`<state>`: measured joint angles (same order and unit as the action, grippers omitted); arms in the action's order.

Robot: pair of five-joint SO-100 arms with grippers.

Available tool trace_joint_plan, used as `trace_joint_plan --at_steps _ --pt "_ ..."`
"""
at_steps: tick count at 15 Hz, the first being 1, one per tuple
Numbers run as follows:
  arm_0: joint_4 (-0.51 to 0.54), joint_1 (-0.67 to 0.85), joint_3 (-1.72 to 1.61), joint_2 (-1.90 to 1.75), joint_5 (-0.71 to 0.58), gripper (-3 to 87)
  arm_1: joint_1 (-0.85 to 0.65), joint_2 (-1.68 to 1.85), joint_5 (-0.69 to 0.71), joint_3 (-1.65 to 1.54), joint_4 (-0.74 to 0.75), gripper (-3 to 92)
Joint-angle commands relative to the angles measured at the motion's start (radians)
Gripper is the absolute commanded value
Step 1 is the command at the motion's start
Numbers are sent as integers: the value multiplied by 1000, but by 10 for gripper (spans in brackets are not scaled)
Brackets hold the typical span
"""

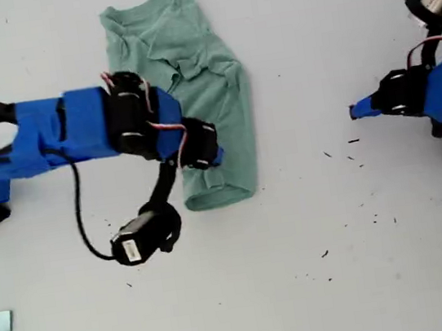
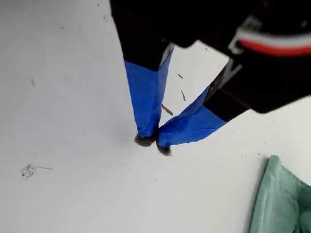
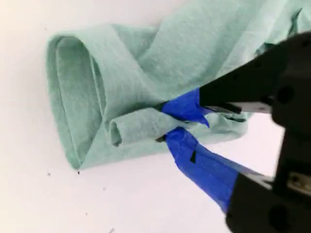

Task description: Fold t shirt

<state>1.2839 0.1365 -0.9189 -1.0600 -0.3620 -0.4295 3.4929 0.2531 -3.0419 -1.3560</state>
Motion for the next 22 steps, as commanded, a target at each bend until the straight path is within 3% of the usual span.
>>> trace_joint_plan --at_steps 1,4,9,10,15,16,18,19,21,22 --pt "-132 -107 69 61 -78 234 0 14 -6 -35 -2 25" --pt "-55 -107 67 63 -9 285 -11 14 2 -31 3 25" --pt "97 -69 -186 -687 -5 253 -6 14 8 -34 0 25" --pt "84 -46 -397 -842 35 232 -9 14 12 -31 0 25" --pt "-298 -9 -1703 -1643 360 23 -12 14 44 -18 -14 29" --pt "-318 -23 -1885 -1878 442 -2 -12 14 48 -20 -15 25" --pt "-176 -48 -2146 -2447 515 -3 -12 14 41 -35 -26 25" --pt "-170 -64 -2181 -2511 540 -3 3 14 44 -32 -23 25" --pt "-224 -87 -1985 -2109 606 -3 97 -44 44 130 -2 25" --pt "-184 -84 -1750 -1827 581 -3 121 -270 48 307 25 25"
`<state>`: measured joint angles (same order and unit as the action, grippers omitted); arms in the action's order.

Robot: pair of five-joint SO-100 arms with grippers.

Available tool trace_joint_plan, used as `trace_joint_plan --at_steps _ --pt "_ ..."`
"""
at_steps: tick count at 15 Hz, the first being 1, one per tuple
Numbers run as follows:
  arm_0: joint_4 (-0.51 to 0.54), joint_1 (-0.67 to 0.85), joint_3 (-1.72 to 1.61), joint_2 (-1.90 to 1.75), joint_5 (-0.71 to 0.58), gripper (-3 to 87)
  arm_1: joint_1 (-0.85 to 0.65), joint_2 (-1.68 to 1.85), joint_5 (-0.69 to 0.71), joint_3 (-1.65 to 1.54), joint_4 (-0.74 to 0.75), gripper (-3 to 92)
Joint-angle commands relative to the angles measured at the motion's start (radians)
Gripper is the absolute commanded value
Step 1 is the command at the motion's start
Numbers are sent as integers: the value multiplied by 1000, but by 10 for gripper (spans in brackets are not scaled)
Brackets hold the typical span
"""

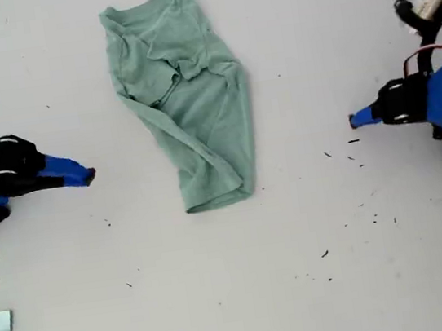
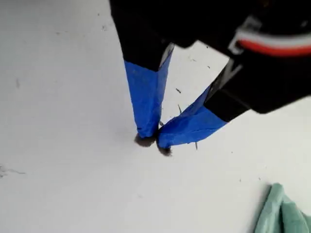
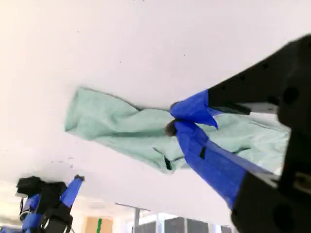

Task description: Fold t shirt

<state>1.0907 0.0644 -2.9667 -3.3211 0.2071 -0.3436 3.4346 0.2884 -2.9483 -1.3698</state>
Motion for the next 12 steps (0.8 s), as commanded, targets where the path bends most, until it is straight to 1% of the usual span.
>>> trace_joint_plan --at_steps 1,2,3,4,5,6,9,12 --pt "77 -8 591 724 -51 43 75 -528 37 465 52 25" --pt "166 -11 920 1020 -133 231 124 -799 58 726 38 75" --pt "249 -18 1243 1296 -221 297 150 -996 98 948 28 224" --pt "305 -20 1514 1526 -298 308 175 -1144 130 1135 -3 270" --pt "371 -17 1755 1733 -347 312 192 -1255 144 1278 -44 271" --pt "405 -12 1911 1882 -374 315 201 -1330 149 1351 -57 270" --pt "385 -2 1933 2023 -373 327 212 -1480 150 1378 29 270" --pt "383 11 1868 2033 -350 325 216 -1727 190 1503 83 269"
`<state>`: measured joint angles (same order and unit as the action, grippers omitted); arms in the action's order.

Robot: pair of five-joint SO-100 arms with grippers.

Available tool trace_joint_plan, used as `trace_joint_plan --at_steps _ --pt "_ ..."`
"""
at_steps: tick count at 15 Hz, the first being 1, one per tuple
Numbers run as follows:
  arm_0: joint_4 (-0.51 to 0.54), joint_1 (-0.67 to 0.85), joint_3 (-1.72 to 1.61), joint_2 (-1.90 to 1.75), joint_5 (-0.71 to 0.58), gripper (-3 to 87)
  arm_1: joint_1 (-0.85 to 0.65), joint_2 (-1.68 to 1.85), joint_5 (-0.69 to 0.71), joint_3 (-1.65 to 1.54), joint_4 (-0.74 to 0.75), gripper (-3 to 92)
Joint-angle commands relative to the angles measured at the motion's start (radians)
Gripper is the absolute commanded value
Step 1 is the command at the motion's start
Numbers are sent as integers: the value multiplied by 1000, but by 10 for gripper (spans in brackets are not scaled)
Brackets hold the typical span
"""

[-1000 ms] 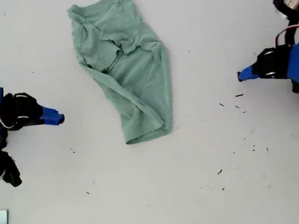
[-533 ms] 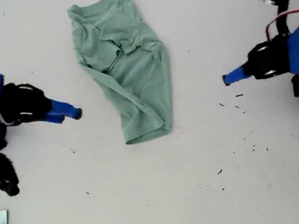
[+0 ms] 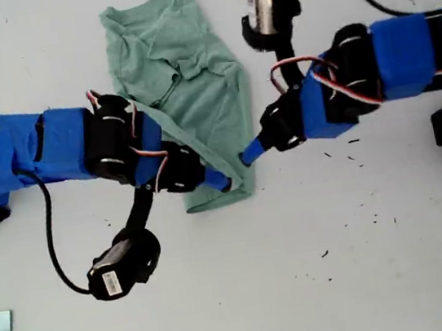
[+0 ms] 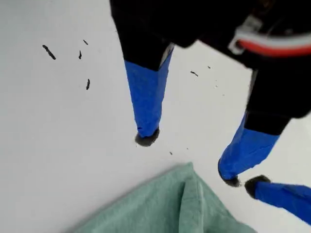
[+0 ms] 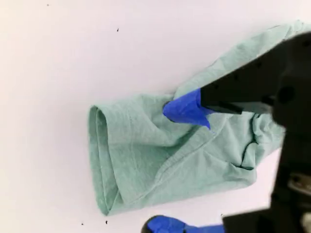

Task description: Fold t shirt

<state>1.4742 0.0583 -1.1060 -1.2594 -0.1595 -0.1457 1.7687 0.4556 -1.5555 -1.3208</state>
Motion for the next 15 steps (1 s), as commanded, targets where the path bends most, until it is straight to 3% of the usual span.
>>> trace_joint_plan --at_steps 1,4,9,10,11,12,13,15 --pt "0 20 -25 -48 25 322 23 -135 32 163 41 268" --pt "-141 49 -308 -207 25 312 26 -255 60 259 54 258" --pt "-244 55 -310 -61 5 305 8 -428 86 350 84 252" --pt "-262 58 -304 -25 0 242 3 -488 86 354 109 233" --pt "-268 57 -293 15 -2 109 2 -566 87 382 106 193" --pt "-282 46 -284 51 -9 -2 -3 -635 78 397 95 77" --pt "-288 32 -264 80 -20 -2 -3 -673 77 399 80 24" --pt "-276 -17 -167 63 -29 -2 26 -626 91 407 0 24"
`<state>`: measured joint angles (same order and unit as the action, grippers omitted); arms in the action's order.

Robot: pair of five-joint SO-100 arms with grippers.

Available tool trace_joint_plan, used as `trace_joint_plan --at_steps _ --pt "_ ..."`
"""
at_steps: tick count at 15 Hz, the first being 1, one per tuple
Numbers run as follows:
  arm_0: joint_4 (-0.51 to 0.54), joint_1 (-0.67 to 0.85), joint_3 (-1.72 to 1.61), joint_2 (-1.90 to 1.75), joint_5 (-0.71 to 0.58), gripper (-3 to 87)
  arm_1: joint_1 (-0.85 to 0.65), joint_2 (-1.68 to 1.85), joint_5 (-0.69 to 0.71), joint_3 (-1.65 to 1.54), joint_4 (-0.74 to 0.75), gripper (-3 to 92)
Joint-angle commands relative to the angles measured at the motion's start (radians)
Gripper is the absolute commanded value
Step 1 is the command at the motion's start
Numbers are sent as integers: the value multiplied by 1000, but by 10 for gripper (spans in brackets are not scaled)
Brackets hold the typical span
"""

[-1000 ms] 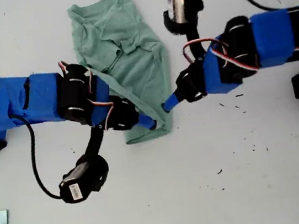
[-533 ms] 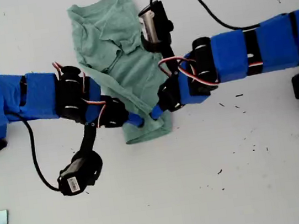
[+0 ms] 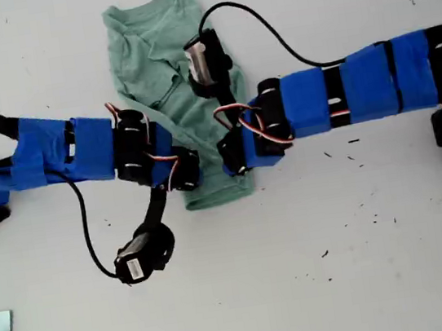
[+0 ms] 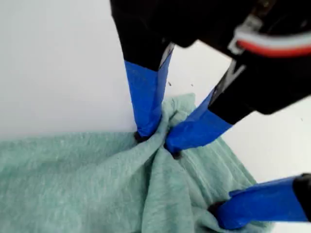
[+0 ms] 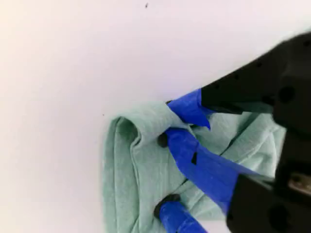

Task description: Fold t shirt

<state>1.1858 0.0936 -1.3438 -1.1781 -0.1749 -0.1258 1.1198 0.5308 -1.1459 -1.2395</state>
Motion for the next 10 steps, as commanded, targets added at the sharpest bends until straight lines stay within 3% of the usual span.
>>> trace_joint_plan --at_steps 1,3,6,10 --pt "51 -91 190 -26 -25 -2 32 118 20 -3 -118 24" --pt "83 -166 362 -44 -43 -2 98 339 34 49 -190 24" --pt "38 -282 374 -133 -23 -3 224 563 -14 87 -282 25" --pt "-77 -408 374 -132 52 -3 345 620 -112 64 -239 25"
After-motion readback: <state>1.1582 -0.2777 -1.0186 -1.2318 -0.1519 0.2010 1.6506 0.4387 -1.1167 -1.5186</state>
